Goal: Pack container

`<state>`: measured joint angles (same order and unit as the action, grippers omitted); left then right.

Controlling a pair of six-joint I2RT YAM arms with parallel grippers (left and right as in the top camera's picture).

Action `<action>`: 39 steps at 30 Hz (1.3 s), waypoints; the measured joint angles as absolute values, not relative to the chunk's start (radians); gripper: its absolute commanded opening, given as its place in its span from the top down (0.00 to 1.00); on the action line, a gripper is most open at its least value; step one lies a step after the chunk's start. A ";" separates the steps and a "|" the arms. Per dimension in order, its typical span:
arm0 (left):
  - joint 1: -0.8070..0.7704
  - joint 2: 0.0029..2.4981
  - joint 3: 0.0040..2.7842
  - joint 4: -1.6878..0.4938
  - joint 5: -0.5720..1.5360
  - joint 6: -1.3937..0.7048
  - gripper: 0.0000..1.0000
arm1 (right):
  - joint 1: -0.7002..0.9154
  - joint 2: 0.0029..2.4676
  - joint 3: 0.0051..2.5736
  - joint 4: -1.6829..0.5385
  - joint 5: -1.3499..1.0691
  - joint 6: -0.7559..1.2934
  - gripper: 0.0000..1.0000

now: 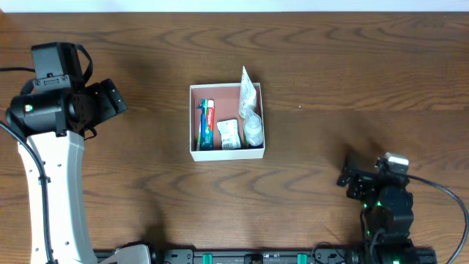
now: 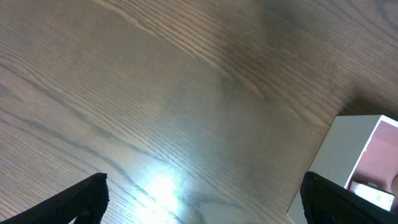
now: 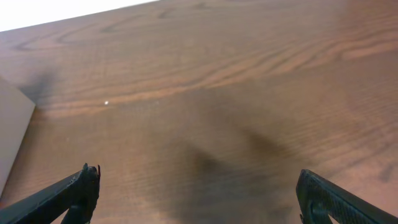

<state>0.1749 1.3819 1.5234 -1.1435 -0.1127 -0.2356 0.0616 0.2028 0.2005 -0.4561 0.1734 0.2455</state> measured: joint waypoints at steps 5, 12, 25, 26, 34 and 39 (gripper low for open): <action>0.175 1.382 1.523 -1.143 -0.113 -0.236 0.02 | 0.051 0.096 0.179 -0.521 0.164 0.244 0.01; 0.175 1.382 1.523 -1.144 -0.112 -0.236 0.02 | 0.050 0.030 0.146 -0.522 0.155 0.244 0.01; 0.175 1.382 1.523 -1.144 -0.113 -0.236 0.02 | 0.050 0.030 0.146 -0.521 0.153 0.244 0.01; 0.175 1.382 1.523 -1.144 -0.113 -0.236 0.02 | 0.050 0.030 0.146 -0.521 0.153 0.244 0.01; 0.175 1.382 1.523 -1.144 -0.112 -0.236 0.02 | 0.050 0.030 0.146 -0.521 0.153 0.244 0.01; 0.160 1.343 1.520 -1.143 -0.113 -0.236 0.02 | 0.050 0.030 0.146 -0.521 0.153 0.244 0.01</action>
<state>0.1600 1.3426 1.5196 -1.1431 -0.1127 -0.2356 0.0498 0.0296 0.1463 -0.5205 0.1528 0.2440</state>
